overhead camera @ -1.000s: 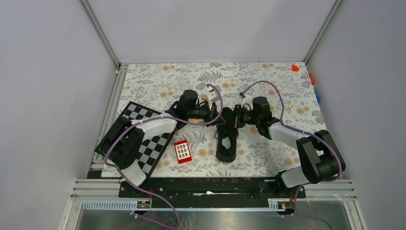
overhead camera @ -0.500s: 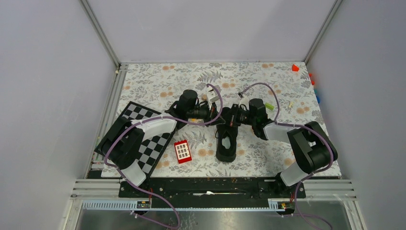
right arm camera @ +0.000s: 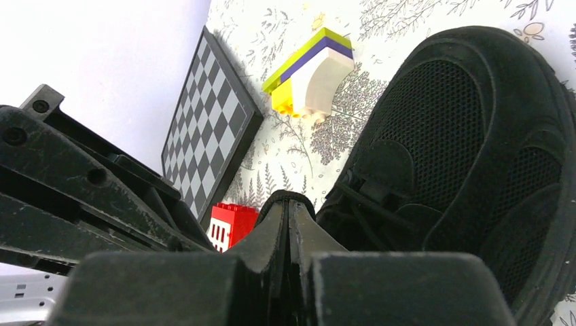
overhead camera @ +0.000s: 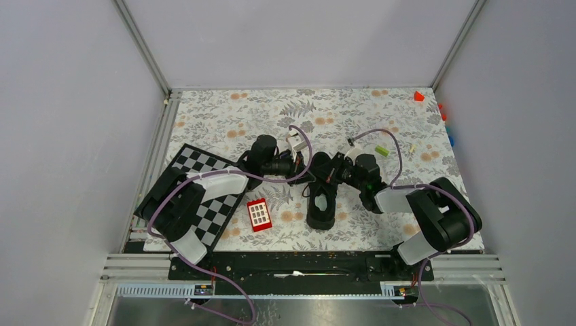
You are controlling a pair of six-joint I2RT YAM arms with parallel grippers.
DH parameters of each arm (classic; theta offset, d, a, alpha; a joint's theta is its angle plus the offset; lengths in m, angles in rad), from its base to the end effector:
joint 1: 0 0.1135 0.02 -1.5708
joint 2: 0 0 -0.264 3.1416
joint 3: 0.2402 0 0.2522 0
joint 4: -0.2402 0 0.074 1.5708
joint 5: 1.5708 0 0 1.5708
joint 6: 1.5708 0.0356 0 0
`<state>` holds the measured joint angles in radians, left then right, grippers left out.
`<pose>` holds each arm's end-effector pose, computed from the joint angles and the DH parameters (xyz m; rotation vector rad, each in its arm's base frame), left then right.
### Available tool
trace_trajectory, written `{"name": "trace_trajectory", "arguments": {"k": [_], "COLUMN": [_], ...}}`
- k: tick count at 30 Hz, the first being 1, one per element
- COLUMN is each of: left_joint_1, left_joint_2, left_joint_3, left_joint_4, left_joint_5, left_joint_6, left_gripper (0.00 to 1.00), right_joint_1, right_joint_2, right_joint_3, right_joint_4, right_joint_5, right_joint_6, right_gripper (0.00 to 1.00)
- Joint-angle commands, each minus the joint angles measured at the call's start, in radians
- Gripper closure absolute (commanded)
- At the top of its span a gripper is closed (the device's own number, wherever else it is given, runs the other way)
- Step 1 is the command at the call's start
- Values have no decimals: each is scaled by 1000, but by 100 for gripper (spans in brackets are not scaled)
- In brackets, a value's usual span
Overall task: Tie the shoes
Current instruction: Cross the shoelace with the shoelace.
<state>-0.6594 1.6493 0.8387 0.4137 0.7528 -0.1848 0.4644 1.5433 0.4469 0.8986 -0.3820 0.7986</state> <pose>0.2579 -0.2307 0.2019 0.9867 1.8305 -1.2732 0.2470 0.1386 0.1659 0.0192 1.9310 1.2204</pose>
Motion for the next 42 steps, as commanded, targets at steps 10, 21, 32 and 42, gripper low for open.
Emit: {"name": "trace_trajectory", "arguments": {"k": [10,21,32,42], "left_joint_1": [-3,-2,1,20], "left_joint_2": [-53,-55,-56,-45], "left_joint_3": [-8,18,53,72], "left_joint_4": [48,23,10,-7], "left_joint_5": [8,16,-3,5], "left_joint_6": [-13,-6,8,22], "left_gripper": [100,100,100,100], "right_joint_1": [58,102,102,101], "right_joint_2": [-12,109,-170,-288], "right_joint_3": [-139,-127,-66,-24], "right_joint_4": [369,547,-29,-293], "right_joint_5": [239,269,274,280], "right_joint_6": [-13,43,-95,-162], "right_gripper": [100,98,69,66]}}
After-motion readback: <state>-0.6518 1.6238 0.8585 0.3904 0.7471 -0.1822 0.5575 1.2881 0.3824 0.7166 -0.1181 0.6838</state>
